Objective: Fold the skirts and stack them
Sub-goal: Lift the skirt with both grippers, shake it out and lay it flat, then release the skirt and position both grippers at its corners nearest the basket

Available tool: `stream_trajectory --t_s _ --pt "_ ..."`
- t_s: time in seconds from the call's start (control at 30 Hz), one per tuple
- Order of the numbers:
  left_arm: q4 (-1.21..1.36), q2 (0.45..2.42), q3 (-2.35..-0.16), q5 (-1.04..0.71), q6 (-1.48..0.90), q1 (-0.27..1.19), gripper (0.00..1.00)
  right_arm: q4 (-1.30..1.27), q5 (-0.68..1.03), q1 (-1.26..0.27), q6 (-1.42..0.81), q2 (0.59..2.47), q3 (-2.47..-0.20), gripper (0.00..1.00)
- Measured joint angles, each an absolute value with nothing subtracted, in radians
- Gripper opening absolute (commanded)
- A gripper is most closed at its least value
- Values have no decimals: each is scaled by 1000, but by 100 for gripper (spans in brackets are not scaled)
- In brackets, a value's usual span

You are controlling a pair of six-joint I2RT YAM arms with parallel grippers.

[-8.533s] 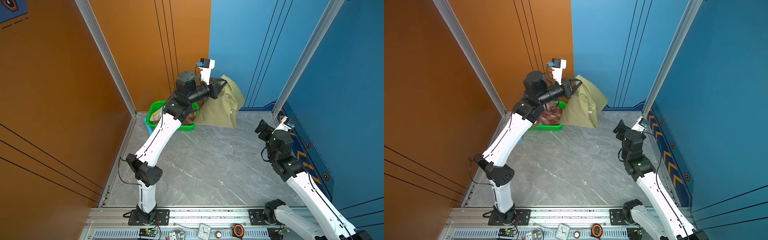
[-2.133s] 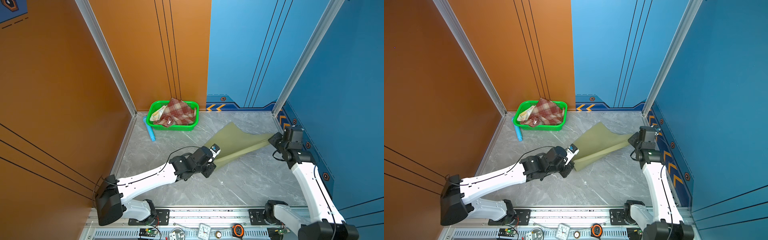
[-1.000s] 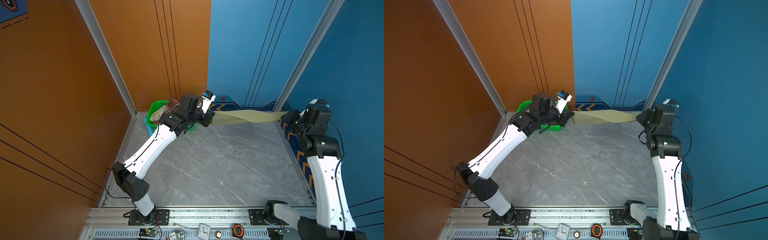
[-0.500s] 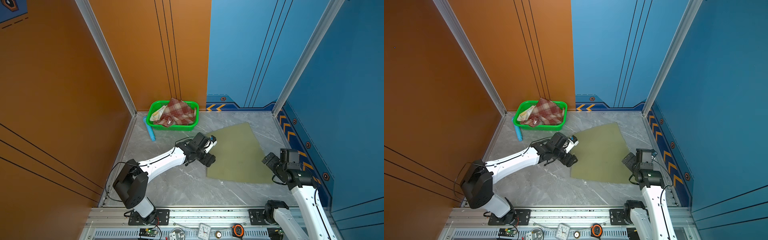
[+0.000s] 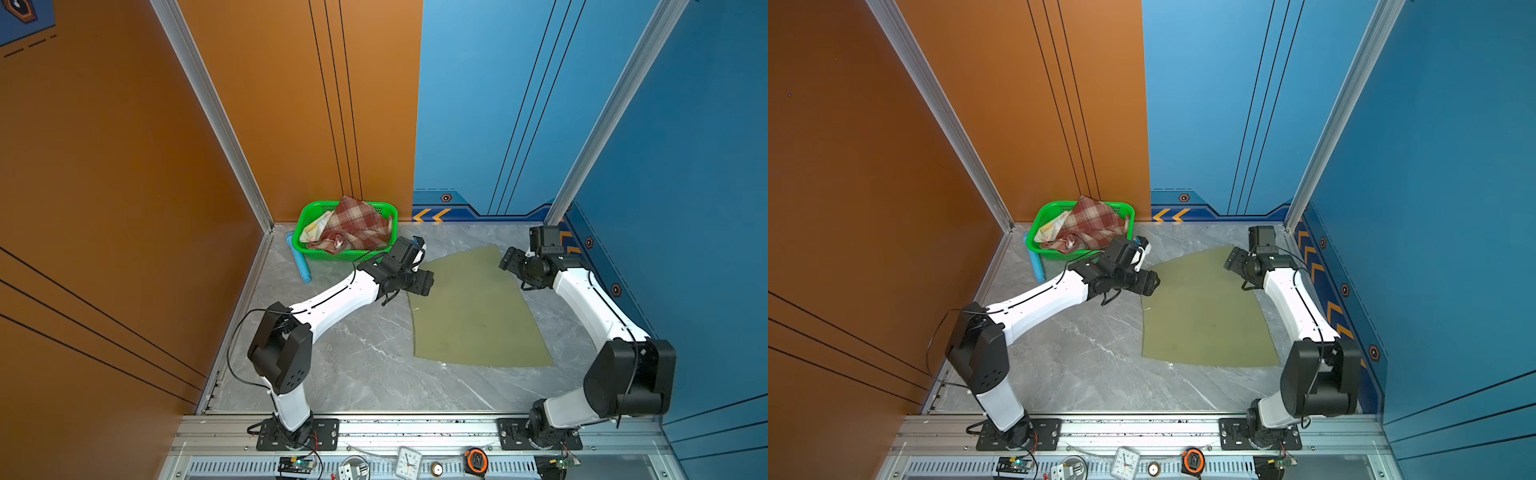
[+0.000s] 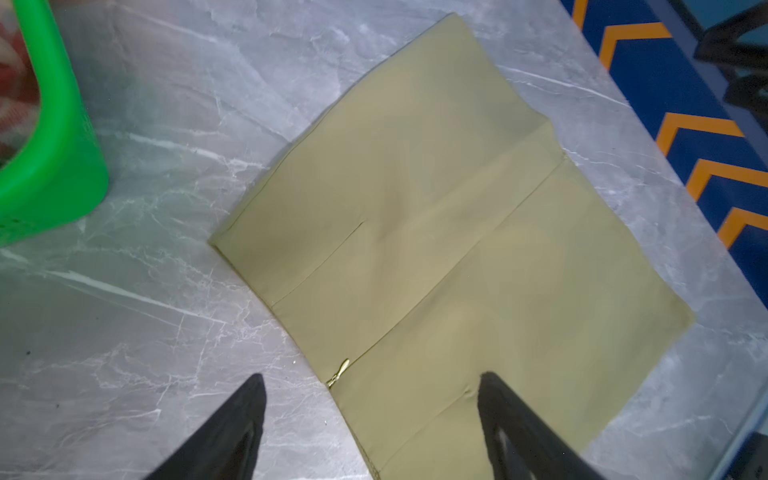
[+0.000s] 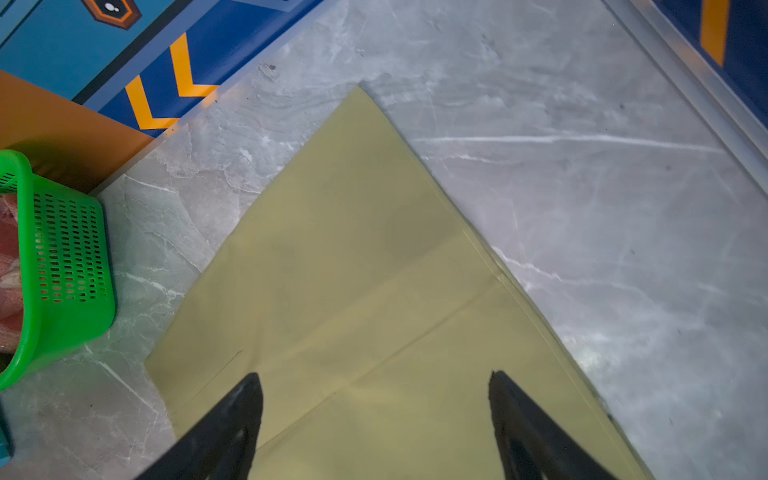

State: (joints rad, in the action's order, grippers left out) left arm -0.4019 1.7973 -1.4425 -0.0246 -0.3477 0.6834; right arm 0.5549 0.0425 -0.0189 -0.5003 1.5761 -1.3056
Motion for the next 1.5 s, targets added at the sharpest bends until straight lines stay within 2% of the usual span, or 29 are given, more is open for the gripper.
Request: stream_trajectory --t_s 0.2,0.5,0.8,1.5 --pt "-421 1890 -1443 42 -516 664 74 530 106 -6 -409 1827 -1496 70" --pt "-381 1983 -1465 142 -702 624 69 531 178 21 -297 2056 -1693 66" --pt "-354 2104 -1559 175 -786 613 60 533 197 54 -258 2199 -1816 61" --pt "-347 2238 -1683 176 -877 579 54 552 246 79 -212 2417 -2068 55"
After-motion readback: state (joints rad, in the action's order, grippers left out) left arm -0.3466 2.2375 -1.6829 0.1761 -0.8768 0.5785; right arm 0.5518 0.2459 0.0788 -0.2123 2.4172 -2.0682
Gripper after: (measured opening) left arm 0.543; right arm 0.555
